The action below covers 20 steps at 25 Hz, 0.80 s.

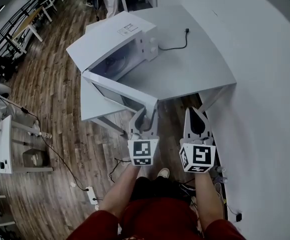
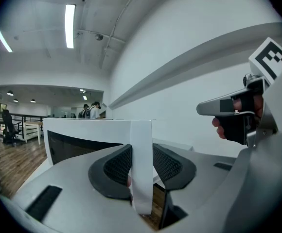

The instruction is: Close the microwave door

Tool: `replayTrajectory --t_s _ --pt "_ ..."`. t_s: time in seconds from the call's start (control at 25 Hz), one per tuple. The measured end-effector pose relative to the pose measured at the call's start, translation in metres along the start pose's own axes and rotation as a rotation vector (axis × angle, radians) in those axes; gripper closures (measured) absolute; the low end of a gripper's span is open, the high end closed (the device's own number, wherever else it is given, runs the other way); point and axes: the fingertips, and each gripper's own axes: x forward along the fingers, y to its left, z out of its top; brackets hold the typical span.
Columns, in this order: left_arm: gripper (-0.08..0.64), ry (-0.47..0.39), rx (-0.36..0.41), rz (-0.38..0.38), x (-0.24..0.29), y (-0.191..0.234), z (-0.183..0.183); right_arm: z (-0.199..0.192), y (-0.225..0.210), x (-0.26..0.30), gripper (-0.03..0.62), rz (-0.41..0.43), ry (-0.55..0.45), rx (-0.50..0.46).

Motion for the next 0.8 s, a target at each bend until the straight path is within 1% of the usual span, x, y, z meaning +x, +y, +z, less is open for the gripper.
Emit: replayTrajectory --t_s 0.2,0.52,0.8 --pt "0.41 -0.001 -0.009 0.065 0.02 -0.001 0.002 -0.001 -0.019 0.013 0.566 0.015 0.0 -0.01" --pt "0.41 -0.028 -0.02 0.157 0.05 -0.002 0.007 -0.002 -0.049 0.039 0.566 0.02 -0.014 -0.029" --pt "0.41 -0.05 -0.027 0.217 0.076 -0.002 0.014 -0.009 -0.065 0.077 0.566 0.054 -0.006 -0.036"
